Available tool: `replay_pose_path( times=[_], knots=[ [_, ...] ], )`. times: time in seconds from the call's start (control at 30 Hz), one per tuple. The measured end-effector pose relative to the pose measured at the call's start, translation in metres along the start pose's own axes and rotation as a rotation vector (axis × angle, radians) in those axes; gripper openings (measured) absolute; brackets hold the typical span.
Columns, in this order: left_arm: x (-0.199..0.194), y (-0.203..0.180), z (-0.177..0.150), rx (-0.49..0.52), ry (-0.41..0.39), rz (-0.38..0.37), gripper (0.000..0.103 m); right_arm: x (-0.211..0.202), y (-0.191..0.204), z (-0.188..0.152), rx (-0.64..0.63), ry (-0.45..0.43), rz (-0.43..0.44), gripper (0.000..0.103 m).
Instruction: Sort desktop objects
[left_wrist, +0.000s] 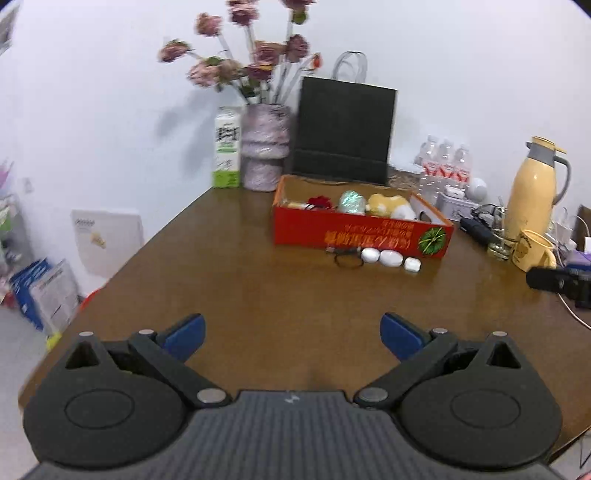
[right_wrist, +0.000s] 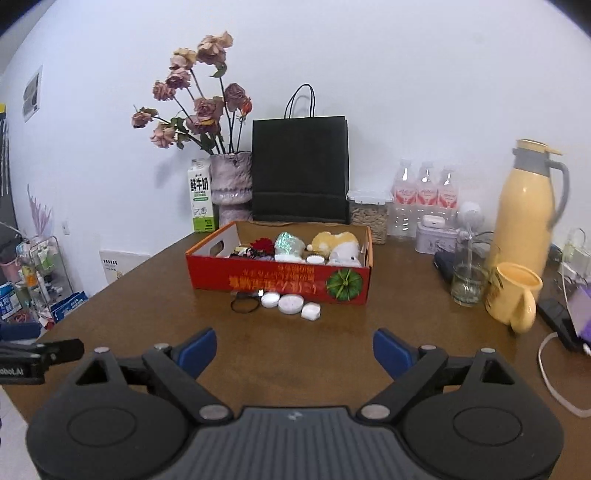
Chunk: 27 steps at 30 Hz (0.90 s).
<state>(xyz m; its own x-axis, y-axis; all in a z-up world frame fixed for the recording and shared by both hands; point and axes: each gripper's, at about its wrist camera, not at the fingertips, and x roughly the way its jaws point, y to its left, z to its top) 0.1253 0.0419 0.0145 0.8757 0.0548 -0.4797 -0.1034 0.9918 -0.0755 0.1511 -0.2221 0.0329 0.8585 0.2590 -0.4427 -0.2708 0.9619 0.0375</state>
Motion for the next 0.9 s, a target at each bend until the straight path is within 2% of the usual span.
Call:
replay_pose_path(
  times=[0.1,0.2,0.3,0.43,0.53,0.6,0.7,0.8,0.9],
  knots=[
    [-0.020,0.003,-0.014,0.003,-0.035,-0.011,0.103,-0.014,0.008,-0.028,-0.024,0.007,0.024,0.092],
    [-0.035,0.003,-0.017,0.028,-0.058,-0.008,0.103,-0.023,0.018,-0.043,-0.105,0.060,0.071,0.092],
    [-0.046,-0.005,-0.025,0.041,-0.073,-0.018,0.103,-0.039,0.030,-0.055,-0.144,0.061,0.086,0.092],
    [-0.053,-0.018,-0.047,0.064,-0.035,0.016,0.103,-0.056,0.049,-0.068,-0.171,0.018,0.082,0.092],
    [-0.058,-0.021,-0.060,0.101,-0.017,0.005,0.103,-0.066,0.057,-0.077,-0.188,-0.013,0.056,0.092],
    [-0.058,-0.024,-0.063,0.144,-0.016,0.008,0.103,-0.070,0.057,-0.081,-0.164,-0.023,0.036,0.092],
    [-0.060,-0.024,-0.064,0.151,-0.018,0.007,0.103,-0.074,0.053,-0.089,-0.068,-0.047,0.025,0.092],
    [-0.060,-0.024,-0.065,0.156,-0.019,0.009,0.103,-0.069,0.047,-0.096,0.028,-0.009,0.042,0.092],
    [-0.060,-0.024,-0.064,0.147,-0.018,0.004,0.103,-0.063,0.046,-0.098,0.022,0.013,0.038,0.092]
  ],
)
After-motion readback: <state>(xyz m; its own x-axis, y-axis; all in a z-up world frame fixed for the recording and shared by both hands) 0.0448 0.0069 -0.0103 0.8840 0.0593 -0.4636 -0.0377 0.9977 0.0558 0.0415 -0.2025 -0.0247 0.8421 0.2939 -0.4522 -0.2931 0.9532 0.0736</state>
